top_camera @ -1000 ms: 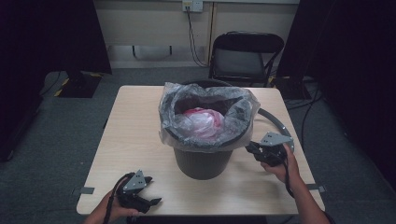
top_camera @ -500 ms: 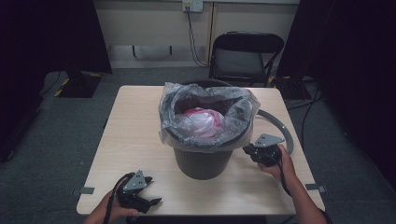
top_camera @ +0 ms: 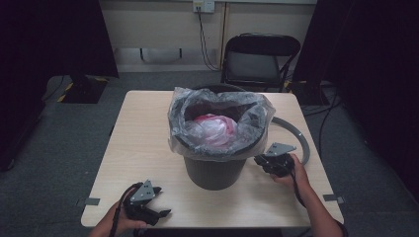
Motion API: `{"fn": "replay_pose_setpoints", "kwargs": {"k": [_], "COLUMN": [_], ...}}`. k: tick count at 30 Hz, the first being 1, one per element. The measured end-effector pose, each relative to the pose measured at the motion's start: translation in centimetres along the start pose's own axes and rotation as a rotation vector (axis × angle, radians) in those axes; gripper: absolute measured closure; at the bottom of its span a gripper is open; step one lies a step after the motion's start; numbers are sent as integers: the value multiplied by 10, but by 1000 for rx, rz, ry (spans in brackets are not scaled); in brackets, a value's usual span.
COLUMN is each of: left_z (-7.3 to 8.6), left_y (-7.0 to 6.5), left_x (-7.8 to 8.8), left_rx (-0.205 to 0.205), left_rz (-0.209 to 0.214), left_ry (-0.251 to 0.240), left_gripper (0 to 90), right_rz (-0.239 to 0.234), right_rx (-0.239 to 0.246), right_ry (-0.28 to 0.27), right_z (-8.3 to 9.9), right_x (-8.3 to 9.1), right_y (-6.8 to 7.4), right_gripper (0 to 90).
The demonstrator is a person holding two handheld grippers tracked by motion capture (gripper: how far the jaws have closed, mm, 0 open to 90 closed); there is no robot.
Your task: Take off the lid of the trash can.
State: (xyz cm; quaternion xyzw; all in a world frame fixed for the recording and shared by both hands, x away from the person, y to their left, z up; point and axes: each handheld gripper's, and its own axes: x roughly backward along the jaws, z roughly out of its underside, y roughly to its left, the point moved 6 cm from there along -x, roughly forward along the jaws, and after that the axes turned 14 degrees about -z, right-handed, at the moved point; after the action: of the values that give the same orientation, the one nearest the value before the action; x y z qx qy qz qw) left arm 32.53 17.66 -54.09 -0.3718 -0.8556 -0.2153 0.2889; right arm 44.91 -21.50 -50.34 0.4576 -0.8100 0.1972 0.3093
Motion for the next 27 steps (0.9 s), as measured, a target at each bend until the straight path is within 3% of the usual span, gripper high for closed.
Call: {"fn": "replay_pose_setpoints", "kwargs": {"k": [11, 27], "left_z": [0, 0], "left_y": [0, 0], "left_x": [0, 0], "left_rx": [0, 1], "left_rz": [0, 0], "left_ry": [0, -1], "left_gripper": [160, 161], "right_rz": [-22, -63], "right_rx": [-5, -13], "right_ry": [37, 17], "right_z": [3, 1], "right_x": [-12, -10], "right_y": [5, 15], "right_gripper": [725, 674]}}
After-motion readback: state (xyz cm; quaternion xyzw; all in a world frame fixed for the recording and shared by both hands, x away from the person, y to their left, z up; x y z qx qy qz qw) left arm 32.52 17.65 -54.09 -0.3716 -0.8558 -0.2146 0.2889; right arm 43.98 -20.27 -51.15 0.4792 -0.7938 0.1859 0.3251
